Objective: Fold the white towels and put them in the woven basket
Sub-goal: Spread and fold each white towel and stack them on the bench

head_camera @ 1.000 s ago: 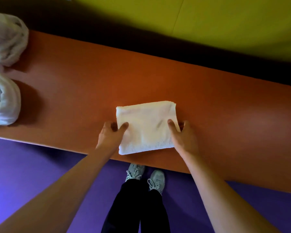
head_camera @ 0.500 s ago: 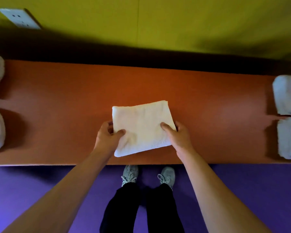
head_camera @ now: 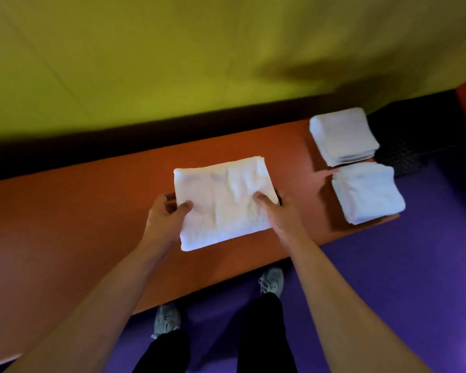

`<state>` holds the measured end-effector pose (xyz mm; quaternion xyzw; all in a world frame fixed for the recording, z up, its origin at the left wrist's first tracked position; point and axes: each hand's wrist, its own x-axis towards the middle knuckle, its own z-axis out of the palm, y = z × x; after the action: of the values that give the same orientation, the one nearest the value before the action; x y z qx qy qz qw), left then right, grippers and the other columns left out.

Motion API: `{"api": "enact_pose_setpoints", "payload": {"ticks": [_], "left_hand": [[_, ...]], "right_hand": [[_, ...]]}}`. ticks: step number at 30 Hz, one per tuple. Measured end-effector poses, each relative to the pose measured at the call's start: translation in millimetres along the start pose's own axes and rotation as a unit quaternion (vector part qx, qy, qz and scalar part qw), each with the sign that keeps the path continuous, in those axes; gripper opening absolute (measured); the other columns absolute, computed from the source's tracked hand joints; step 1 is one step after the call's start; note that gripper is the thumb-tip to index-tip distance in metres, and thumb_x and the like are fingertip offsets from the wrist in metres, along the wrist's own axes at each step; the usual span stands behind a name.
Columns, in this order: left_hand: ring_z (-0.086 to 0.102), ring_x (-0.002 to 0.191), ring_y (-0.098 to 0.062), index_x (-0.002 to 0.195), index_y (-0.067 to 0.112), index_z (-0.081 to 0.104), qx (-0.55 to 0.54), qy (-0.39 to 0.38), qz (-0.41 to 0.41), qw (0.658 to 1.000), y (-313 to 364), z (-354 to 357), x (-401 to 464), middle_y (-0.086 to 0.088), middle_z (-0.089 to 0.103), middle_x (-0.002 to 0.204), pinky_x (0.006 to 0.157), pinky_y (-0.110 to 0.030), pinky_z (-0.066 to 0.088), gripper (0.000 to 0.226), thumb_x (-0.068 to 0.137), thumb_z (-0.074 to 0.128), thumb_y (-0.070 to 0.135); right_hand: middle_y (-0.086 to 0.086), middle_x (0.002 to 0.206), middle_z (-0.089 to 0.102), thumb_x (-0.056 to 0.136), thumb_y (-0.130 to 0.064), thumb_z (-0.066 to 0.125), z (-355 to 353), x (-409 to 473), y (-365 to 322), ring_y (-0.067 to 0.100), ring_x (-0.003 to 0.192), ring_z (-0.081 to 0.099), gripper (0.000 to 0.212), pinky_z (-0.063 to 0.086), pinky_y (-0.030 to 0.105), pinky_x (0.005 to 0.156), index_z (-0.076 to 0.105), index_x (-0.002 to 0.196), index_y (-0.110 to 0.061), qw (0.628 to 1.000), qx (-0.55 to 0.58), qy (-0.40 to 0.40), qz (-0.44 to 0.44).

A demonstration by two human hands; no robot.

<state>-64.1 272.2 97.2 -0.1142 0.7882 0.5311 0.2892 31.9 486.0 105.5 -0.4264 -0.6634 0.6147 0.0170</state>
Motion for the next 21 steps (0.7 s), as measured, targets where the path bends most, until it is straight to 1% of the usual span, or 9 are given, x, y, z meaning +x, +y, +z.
{"api": "enact_pose_setpoints", "payload": {"ticks": [3,7,10,12,14,16,18,19,21], "left_hand": [[0.060,0.103,-0.020,0.127,0.016,0.051,0.005,-0.018,0.016,1.000,20,55,-2,0.005,0.058,0.116,0.078,-0.033,0.054,0.032,0.098,0.062,0.024],[0.061,0.101,-0.020,0.126,0.018,0.051,0.007,-0.031,0.011,0.999,45,126,0,0.005,0.059,0.115,0.080,-0.038,0.054,0.032,0.098,0.063,0.025],[0.063,0.100,-0.019,0.120,0.024,0.048,-0.002,-0.051,0.011,0.999,63,179,3,0.006,0.060,0.113,0.081,-0.039,0.055,0.026,0.098,0.062,0.021],[0.062,0.104,-0.021,0.122,0.025,0.046,-0.006,-0.073,0.008,0.997,75,212,6,0.003,0.060,0.119,0.087,-0.042,0.056,0.031,0.097,0.060,0.014],[0.061,0.109,-0.022,0.128,0.027,0.045,0.004,-0.089,0.015,0.996,87,245,11,0.004,0.059,0.123,0.090,-0.042,0.056,0.040,0.096,0.062,0.010],[0.061,0.109,-0.018,0.132,0.028,0.046,0.020,-0.091,0.030,0.995,99,277,20,0.008,0.059,0.121,0.087,-0.036,0.056,0.046,0.094,0.066,0.010],[0.062,0.108,-0.015,0.134,0.026,0.047,0.023,-0.095,0.048,0.994,113,309,32,0.009,0.060,0.121,0.088,-0.035,0.057,0.048,0.093,0.069,0.011],[0.063,0.108,-0.015,0.135,0.025,0.047,0.023,-0.098,0.056,0.993,121,325,38,0.008,0.061,0.120,0.089,-0.037,0.058,0.049,0.093,0.069,0.012],[0.065,0.104,-0.013,0.132,0.027,0.047,0.020,-0.098,0.070,0.992,134,354,54,0.009,0.062,0.117,0.089,-0.037,0.059,0.047,0.093,0.070,0.012]], "right_hand": [[-0.012,0.094,0.075,0.092,-0.024,0.072,-54,22,1,0.001,0.085,0.072,0.011,0.052,0.010,0.062,0.072,0.103,-0.022,1.000,0.008,0.017,0.000],[-0.014,0.096,0.073,0.090,-0.024,0.075,-119,62,3,0.000,0.088,0.070,0.018,0.050,0.009,0.062,0.072,0.107,-0.020,0.999,0.006,0.049,0.008],[-0.016,0.096,0.071,0.091,-0.023,0.073,-169,93,6,-0.011,0.079,0.066,0.017,0.049,0.006,0.061,0.071,0.108,-0.020,0.998,-0.003,0.055,0.004],[-0.013,0.097,0.073,0.091,-0.027,0.073,-200,115,6,-0.005,0.083,0.067,0.016,0.053,0.013,0.067,0.073,0.106,-0.021,0.998,-0.016,0.065,0.000],[-0.010,0.093,0.073,0.090,-0.029,0.074,-231,142,5,0.004,0.085,0.067,0.014,0.052,0.018,0.068,0.073,0.101,-0.019,0.997,-0.036,0.074,-0.010],[-0.010,0.088,0.070,0.090,-0.028,0.074,-259,169,-1,0.005,0.080,0.065,0.012,0.047,0.012,0.061,0.072,0.096,-0.018,0.994,-0.058,0.084,-0.025],[-0.010,0.087,0.069,0.091,-0.026,0.074,-287,197,-9,0.003,0.078,0.064,0.005,0.047,0.010,0.057,0.070,0.089,-0.023,0.993,-0.075,0.085,-0.044],[-0.009,0.088,0.070,0.091,-0.027,0.074,-298,210,-13,0.003,0.078,0.064,0.006,0.049,0.013,0.058,0.070,0.087,-0.025,0.991,-0.085,0.088,-0.049],[-0.007,0.090,0.071,0.089,-0.030,0.074,-320,237,-19,0.008,0.080,0.066,0.008,0.051,0.022,0.062,0.071,0.091,-0.023,0.987,-0.113,0.096,-0.059]]}}
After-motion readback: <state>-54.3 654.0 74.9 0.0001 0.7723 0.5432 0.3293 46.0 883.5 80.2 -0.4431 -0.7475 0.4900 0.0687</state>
